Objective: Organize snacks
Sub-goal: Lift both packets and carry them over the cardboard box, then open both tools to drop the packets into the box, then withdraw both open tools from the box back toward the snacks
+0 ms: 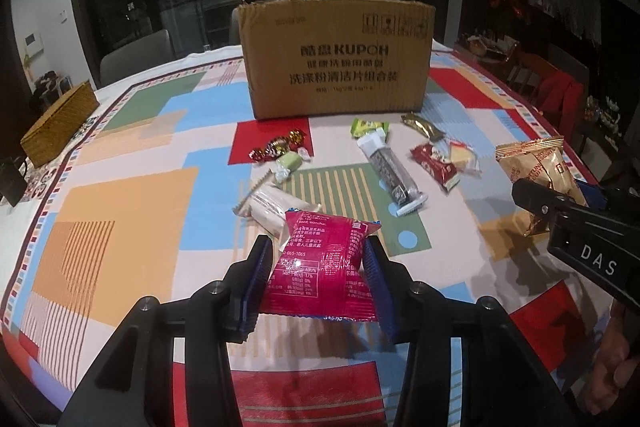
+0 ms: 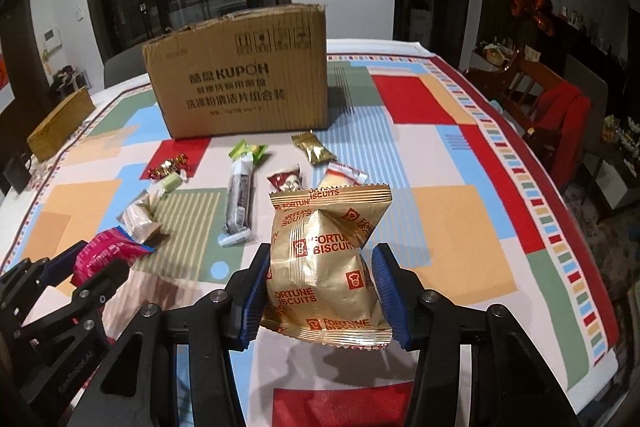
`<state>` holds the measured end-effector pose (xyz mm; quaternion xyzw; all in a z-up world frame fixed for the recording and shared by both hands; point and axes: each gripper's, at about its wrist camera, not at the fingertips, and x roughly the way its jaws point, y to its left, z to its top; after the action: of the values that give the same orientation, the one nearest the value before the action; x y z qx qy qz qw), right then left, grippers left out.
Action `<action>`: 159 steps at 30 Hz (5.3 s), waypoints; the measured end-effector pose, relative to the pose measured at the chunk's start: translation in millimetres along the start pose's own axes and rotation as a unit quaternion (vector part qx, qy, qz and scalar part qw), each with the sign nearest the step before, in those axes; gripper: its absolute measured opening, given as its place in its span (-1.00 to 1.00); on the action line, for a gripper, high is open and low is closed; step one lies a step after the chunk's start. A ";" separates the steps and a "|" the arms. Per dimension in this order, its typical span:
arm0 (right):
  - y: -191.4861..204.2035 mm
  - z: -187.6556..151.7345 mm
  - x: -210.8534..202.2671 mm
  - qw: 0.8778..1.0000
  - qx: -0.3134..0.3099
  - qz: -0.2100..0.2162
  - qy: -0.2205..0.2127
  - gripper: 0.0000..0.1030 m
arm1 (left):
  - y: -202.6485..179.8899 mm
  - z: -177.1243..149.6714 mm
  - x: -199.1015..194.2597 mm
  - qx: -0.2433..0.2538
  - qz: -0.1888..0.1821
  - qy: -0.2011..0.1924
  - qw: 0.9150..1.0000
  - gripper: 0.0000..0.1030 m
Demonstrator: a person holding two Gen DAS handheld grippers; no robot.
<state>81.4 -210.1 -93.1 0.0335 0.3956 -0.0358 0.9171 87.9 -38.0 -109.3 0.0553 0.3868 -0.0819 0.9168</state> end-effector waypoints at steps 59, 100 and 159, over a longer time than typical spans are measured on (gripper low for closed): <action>16.9 201.7 13.6 0.993 -0.018 0.064 -0.099 0.00 | 38.2 216.3 7.7 -0.007 -0.022 -0.092 0.995 -0.11; 35.2 263.9 101.1 0.996 -0.040 0.058 -0.057 0.66 | 55.0 270.7 93.8 -0.024 -0.006 -0.064 0.998 0.55; 6.9 193.1 -15.2 0.992 -0.004 0.013 -0.124 0.68 | 41.5 200.3 -24.3 -0.011 0.043 -0.112 0.993 0.90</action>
<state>211.3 -220.0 50.4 0.0299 0.2785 -0.0257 0.9596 219.5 -27.7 48.9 0.0521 0.2799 -0.0439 0.9576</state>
